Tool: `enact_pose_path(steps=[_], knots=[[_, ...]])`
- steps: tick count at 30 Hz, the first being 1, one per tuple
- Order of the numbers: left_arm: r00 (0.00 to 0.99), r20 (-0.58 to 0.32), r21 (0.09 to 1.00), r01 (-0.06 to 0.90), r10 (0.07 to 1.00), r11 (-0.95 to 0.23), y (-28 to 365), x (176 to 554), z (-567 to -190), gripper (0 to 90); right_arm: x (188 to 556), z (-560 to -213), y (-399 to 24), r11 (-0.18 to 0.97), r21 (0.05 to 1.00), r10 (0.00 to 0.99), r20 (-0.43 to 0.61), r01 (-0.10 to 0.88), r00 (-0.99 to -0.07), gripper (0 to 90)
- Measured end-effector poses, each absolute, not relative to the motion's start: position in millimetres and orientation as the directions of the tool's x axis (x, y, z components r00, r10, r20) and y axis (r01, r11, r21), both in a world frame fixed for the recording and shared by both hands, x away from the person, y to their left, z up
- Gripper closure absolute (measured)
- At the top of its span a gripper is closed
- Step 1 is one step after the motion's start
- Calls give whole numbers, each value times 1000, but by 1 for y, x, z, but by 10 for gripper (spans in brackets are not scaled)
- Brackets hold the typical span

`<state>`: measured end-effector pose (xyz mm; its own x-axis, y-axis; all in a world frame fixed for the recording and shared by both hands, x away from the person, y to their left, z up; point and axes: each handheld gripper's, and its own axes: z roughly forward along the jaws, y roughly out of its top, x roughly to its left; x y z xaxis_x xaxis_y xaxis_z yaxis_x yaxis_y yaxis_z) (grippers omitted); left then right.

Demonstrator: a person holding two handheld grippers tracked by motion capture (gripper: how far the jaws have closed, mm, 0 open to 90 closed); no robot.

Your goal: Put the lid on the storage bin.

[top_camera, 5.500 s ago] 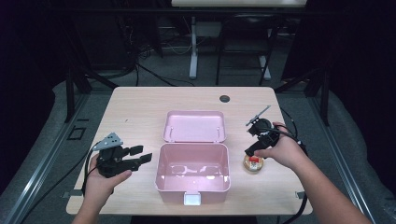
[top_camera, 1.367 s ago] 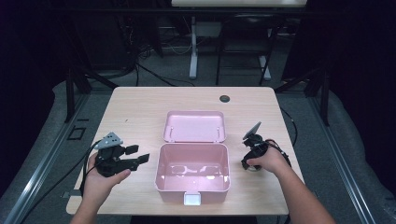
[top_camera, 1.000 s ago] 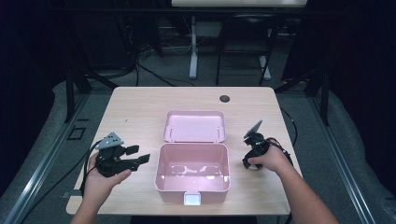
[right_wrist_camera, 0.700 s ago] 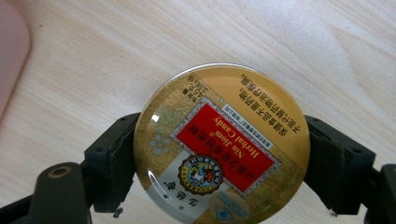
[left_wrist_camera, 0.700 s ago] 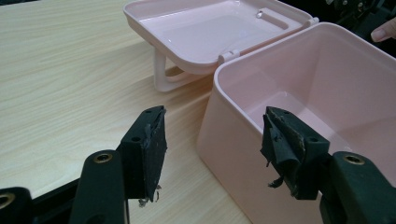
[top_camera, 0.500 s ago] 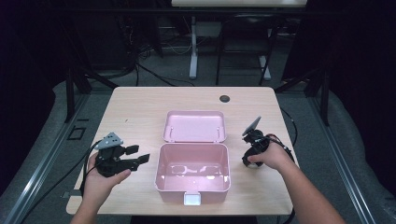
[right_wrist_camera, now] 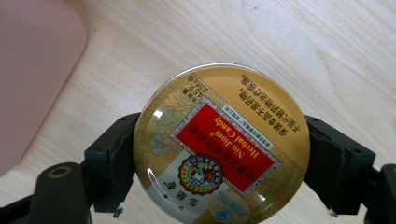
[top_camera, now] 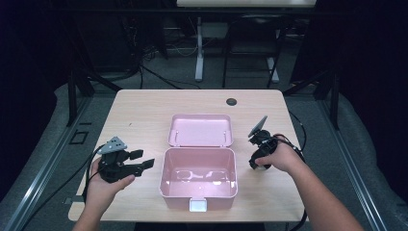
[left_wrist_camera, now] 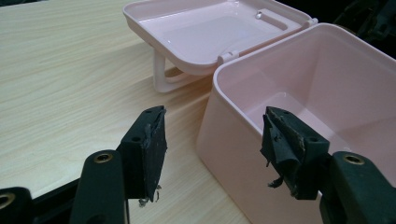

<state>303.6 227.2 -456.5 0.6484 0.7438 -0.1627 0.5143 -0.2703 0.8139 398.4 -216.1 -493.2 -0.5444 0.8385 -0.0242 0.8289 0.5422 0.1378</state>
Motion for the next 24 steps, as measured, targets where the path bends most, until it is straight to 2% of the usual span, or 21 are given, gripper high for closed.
enact_pose_path(steps=[24], knots=[[649, -164, 812, 516, 743, -272, 227, 304, -457, 399, 390, -457, -202, 611, 120, 791, -39, 783, -611, 196]])
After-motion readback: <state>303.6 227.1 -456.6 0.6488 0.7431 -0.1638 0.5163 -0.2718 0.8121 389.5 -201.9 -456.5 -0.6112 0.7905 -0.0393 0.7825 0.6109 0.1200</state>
